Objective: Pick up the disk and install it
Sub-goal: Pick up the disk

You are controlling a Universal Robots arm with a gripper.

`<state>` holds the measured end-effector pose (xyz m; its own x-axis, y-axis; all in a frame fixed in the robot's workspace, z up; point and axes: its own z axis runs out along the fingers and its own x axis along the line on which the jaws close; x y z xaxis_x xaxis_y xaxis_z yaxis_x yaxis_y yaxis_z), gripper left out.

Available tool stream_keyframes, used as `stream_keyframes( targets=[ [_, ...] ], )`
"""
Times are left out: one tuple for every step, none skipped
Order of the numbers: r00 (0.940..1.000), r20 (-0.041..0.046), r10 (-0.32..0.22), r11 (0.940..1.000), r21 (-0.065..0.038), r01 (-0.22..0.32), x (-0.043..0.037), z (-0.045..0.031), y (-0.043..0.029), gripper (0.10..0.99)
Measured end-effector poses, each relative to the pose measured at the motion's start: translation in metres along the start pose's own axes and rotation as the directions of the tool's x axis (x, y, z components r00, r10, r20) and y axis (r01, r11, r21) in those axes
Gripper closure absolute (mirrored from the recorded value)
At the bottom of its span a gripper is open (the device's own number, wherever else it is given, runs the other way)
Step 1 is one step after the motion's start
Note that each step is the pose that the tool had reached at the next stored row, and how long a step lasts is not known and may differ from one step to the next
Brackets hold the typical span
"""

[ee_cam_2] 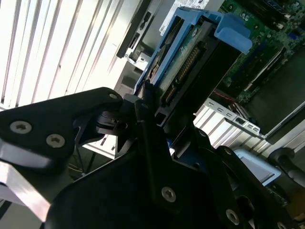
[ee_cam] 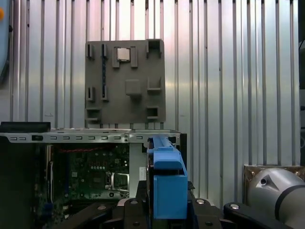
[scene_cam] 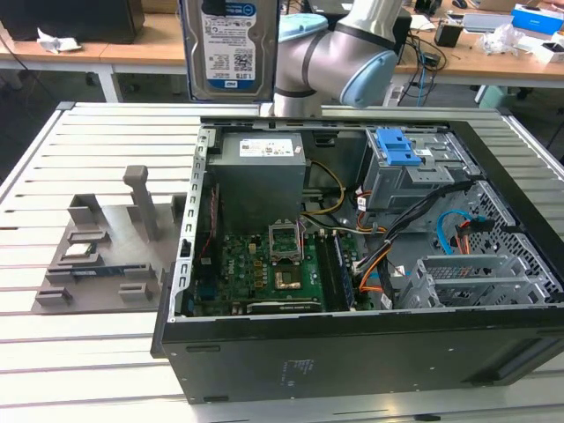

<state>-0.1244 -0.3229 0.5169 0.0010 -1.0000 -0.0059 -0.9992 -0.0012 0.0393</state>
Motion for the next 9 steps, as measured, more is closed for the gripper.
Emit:
stream_keyframes(
  targets=[
    [1.0,0.0,0.0,1.0,0.0,0.0,0.0,-0.0001,-0.0031,0.722],
    [1.0,0.0,0.0,1.0,0.0,0.0,0.0,-0.0003,-0.0078,0.722],
    [1.0,0.0,0.0,1.0,0.0,0.0,0.0,-0.0004,-0.0112,0.722],
    [1.0,-0.0001,0.0,1.0,0.0,0.0,0.0,-0.0007,-0.0173,0.722],
    [1.0,0.0,0.0,1.0,0.0,0.0,0.0,-0.0009,-0.0237,0.722],
    [1.0,0.0001,0.0,1.0,-0.001,0.0,0.0,-0.0012,-0.0317,0.722],
    [1.0,0.0001,0.0,1.0,-0.001,0.0,0.0001,-0.0014,-0.0363,0.722],
    [1.0,0.0,0.0,1.0,-0.001,0.0,0.0,-0.0015,-0.0389,0.722],
    [1.0,0.0,0.0,1.0,-0.002,0.0,0.0001,-0.002,-0.051,0.722]
  ],
)
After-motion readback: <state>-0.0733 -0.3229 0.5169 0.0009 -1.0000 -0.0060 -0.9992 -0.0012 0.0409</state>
